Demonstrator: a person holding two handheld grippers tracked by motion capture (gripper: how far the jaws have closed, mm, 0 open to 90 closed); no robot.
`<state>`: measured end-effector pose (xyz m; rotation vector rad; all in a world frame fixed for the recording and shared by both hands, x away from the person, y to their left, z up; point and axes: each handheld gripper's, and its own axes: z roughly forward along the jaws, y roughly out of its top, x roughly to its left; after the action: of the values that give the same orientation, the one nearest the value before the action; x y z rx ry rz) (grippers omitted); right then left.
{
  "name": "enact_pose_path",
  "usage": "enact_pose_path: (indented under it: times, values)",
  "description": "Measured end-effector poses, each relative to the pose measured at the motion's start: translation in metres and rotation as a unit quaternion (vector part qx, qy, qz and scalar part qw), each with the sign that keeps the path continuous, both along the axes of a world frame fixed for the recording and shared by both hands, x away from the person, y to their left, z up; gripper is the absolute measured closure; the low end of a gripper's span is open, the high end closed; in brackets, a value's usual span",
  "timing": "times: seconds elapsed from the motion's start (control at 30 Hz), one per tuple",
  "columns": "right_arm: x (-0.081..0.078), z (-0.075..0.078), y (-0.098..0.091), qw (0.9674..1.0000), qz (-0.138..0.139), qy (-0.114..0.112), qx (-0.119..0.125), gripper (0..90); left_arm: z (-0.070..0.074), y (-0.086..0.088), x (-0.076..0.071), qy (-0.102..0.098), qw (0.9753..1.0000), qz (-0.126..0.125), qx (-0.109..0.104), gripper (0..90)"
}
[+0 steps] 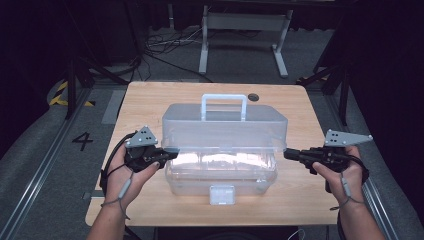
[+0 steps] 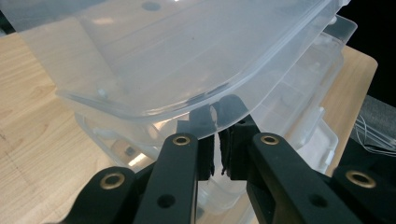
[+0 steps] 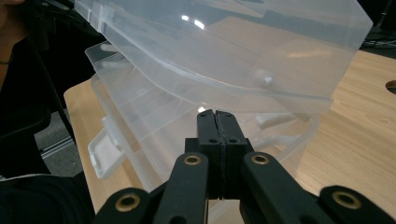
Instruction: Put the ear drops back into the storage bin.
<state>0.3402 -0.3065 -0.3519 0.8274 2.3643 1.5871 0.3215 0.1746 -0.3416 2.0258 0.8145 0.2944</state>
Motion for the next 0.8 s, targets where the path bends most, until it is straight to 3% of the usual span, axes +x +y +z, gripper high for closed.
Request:
enact_pose_path:
  times: [0.4,0.57,0.8]
  values:
    - [-0.0026,-0.0021,0.0033,0.9999,0.006,0.005,-0.006,90.0,-0.0024,-0.0001,-0.0027,0.005,1.0,0.002,-0.002,81.2]
    - [-0.0027,-0.0025,0.0038,1.0,0.003,0.004,-0.005,90.0,-0.0036,-0.0002,-0.0027,0.018,0.9996,0.011,-0.016,82.3]
    - [-0.0035,-0.0027,0.0041,1.0,-0.003,0.001,-0.006,90.0,-0.0065,0.0011,-0.0055,0.036,0.9989,0.027,-0.014,83.8]
